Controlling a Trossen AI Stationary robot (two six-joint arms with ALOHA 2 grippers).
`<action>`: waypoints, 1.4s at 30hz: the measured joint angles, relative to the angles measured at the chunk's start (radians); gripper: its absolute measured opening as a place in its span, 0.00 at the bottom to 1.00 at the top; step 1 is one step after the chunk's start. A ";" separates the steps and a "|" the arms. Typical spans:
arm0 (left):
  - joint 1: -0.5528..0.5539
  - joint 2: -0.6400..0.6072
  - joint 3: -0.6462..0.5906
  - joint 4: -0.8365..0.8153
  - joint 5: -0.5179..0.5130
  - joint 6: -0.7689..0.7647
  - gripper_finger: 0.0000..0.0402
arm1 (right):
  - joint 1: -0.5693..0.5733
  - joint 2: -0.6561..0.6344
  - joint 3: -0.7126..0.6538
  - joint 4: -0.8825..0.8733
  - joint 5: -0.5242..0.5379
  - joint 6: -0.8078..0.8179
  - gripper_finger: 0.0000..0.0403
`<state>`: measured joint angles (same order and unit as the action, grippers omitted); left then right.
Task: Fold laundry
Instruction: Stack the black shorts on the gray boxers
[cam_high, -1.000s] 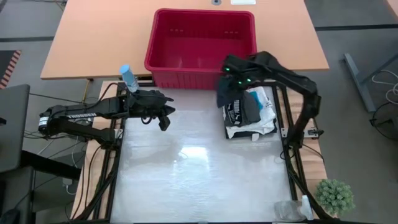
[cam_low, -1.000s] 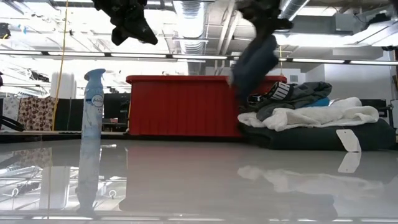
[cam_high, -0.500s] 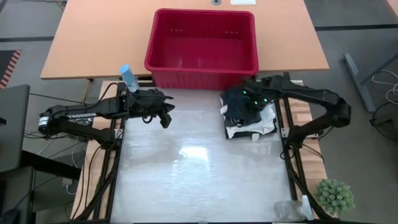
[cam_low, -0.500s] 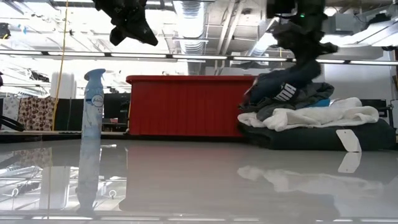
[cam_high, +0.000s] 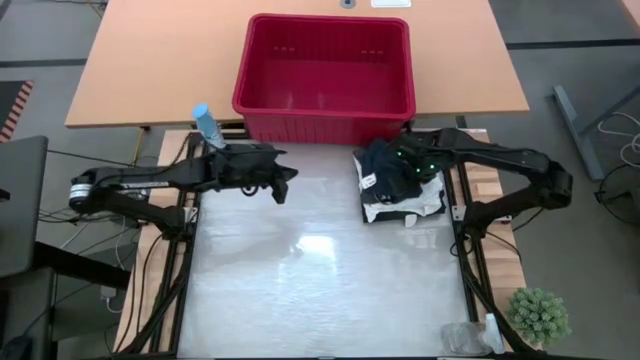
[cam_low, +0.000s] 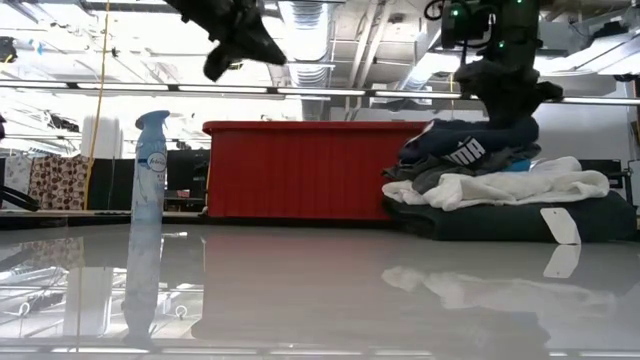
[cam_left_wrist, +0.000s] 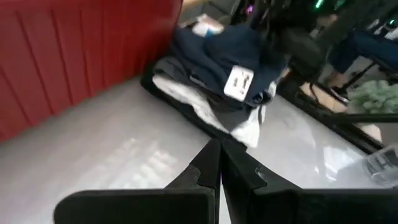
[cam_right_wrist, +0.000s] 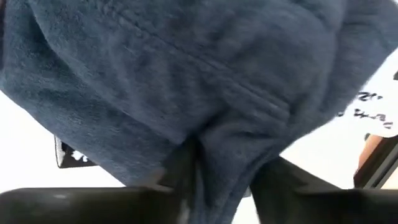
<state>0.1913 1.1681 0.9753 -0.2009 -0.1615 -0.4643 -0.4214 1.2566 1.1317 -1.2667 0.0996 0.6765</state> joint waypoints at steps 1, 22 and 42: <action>0.000 0.020 0.000 0.006 0.005 -0.010 0.00 | -0.003 -0.007 0.002 -0.001 0.005 0.000 0.40; 0.040 0.416 -0.001 0.428 0.240 -0.220 0.00 | 0.099 -0.135 -0.007 0.318 0.232 0.057 0.05; 0.079 0.438 0.001 0.504 0.224 -0.255 0.00 | -0.035 0.151 -0.216 0.423 0.190 -0.027 0.07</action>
<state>0.2699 1.6058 0.9760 0.3029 0.0626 -0.7189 -0.4561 1.4076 0.9153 -0.8436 0.2895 0.6498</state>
